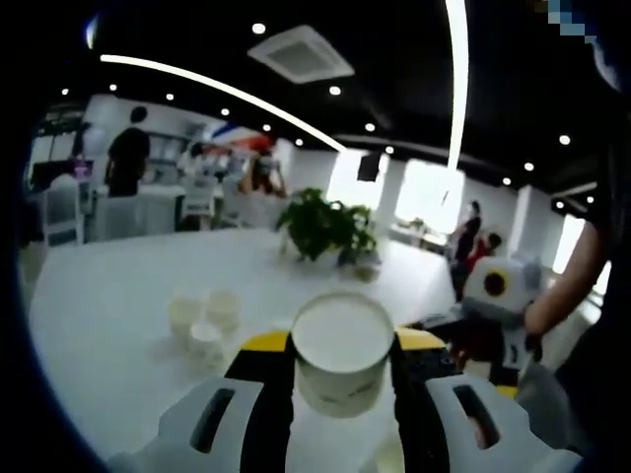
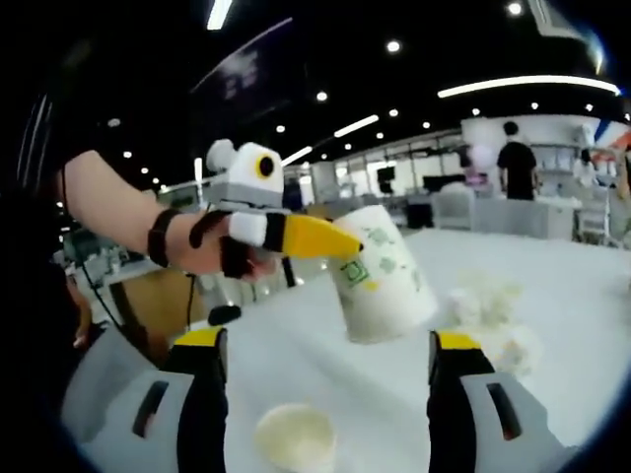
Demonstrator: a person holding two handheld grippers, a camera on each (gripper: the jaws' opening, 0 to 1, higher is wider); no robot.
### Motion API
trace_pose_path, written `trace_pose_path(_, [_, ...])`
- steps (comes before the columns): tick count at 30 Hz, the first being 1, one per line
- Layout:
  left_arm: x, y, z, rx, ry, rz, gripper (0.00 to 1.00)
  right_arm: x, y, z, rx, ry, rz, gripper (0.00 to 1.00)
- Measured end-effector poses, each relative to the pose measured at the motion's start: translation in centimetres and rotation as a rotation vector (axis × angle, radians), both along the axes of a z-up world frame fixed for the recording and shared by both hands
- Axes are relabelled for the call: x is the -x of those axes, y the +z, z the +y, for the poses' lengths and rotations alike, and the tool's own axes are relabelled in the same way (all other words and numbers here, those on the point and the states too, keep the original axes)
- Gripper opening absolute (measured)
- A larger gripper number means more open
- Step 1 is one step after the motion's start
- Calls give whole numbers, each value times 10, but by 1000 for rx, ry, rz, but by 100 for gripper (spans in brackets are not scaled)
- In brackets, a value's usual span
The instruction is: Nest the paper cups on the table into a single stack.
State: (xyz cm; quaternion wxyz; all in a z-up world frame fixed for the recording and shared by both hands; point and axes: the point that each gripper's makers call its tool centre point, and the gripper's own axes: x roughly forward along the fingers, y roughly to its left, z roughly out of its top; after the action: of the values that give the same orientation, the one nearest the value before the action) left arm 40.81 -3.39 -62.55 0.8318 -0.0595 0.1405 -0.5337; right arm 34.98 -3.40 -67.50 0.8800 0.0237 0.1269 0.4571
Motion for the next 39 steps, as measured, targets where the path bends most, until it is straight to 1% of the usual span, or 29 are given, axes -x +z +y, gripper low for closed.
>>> trace_pose_path(4, [1,3,0,5,-5,-3,36,1,1,2,-19,0,12,80])
trace_pose_path(10, [4,6,0,15,-16,-9,36,5,7,6,-60,23,22,74])
trace_pose_path(12, [7,7,-1,18,-27,-10,36,6,10,6,-81,25,22,72])
trace_pose_path(17, [9,9,0,22,-32,-15,36,8,15,6,-146,26,49,70])
trace_pose_path(20, [10,10,0,23,-32,-13,36,7,17,3,-171,19,60,65])
trace_pose_path(22, [10,9,1,18,-32,-14,36,5,21,1,-207,5,77,63])
trace_pose_path(24, [11,10,2,21,-34,-12,36,4,26,-2,-246,-2,77,61])
trace_pose_path(26, [12,10,2,20,-37,-9,36,4,29,-6,-267,-7,77,59])
trace_pose_path(32, [14,11,3,24,-41,-3,36,3,32,-12,-288,2,95,50])
trace_pose_path(36, [15,12,3,31,-45,1,36,3,37,-15,-300,-2,82,47])
trace_pose_path(39, [16,12,3,33,-52,1,36,2,40,-18,-315,-3,92,44])
